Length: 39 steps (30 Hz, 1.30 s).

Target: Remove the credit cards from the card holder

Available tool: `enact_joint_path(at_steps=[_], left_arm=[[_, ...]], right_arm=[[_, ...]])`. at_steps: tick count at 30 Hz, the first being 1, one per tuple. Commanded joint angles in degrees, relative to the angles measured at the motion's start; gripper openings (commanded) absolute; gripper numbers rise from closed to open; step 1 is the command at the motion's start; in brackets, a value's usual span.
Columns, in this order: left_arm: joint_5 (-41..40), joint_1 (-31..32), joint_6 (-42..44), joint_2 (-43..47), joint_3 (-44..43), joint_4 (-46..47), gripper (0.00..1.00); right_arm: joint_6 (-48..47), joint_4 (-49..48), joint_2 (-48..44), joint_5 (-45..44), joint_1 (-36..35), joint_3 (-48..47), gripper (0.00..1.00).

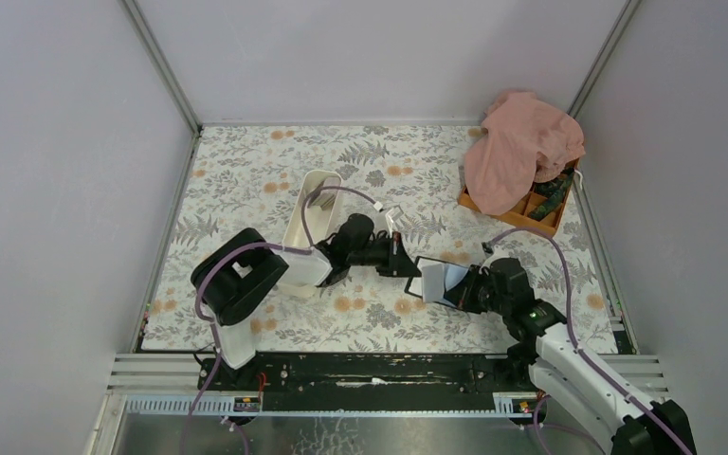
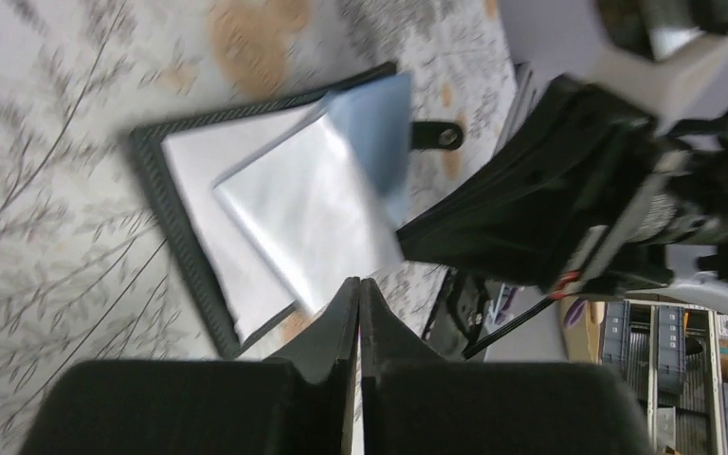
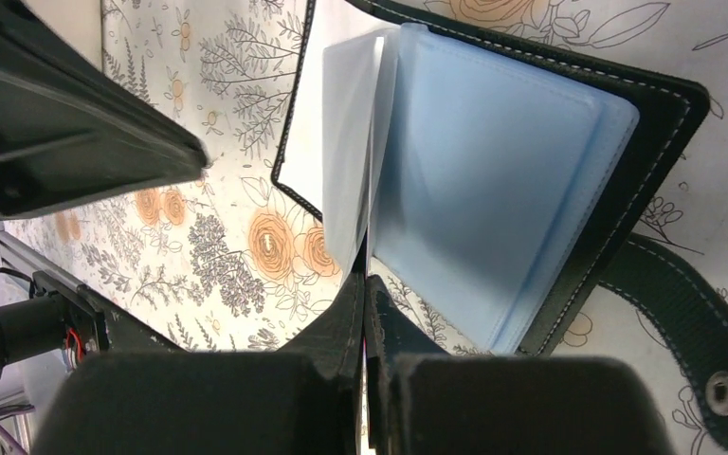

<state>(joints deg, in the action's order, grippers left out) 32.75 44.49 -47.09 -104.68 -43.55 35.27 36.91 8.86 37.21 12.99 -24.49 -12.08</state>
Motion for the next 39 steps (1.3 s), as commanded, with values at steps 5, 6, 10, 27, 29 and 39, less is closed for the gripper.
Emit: enact_joint_path(at_steps=[5, 6, 10, 27, 29, 39], left_arm=[[0.27, 0.47, -3.23, -3.97, -6.51, 5.58, 0.06], [0.41, 0.46, -4.01, -5.08, -7.07, 6.69, 0.06], [0.63, 0.44, -5.21, -9.08, -9.87, 7.97, 0.06], [1.68, 0.12, -8.53, -10.53, -6.0, 14.56, 0.06], [1.84, 0.12, -8.56, -10.72, -5.92, 14.82, 0.06], [3.24, 0.01, -9.59, -10.89, -5.67, 16.69, 0.06]], right_arm=[[1.36, -10.73, 3.23, 3.96, 0.06, 1.64, 0.0], [0.69, -9.16, 3.0, 3.92, 0.06, 0.24, 0.0], [-3.84, 0.49, 1.8, 0.7, 0.07, -9.31, 0.0], [-10.43, 14.39, 2.05, -6.53, 0.02, -25.16, 0.0], [-10.34, 14.02, 2.54, -4.22, -0.02, -25.37, 0.0], [-14.79, 21.46, 5.76, -8.32, -0.04, -33.88, 0.0]])
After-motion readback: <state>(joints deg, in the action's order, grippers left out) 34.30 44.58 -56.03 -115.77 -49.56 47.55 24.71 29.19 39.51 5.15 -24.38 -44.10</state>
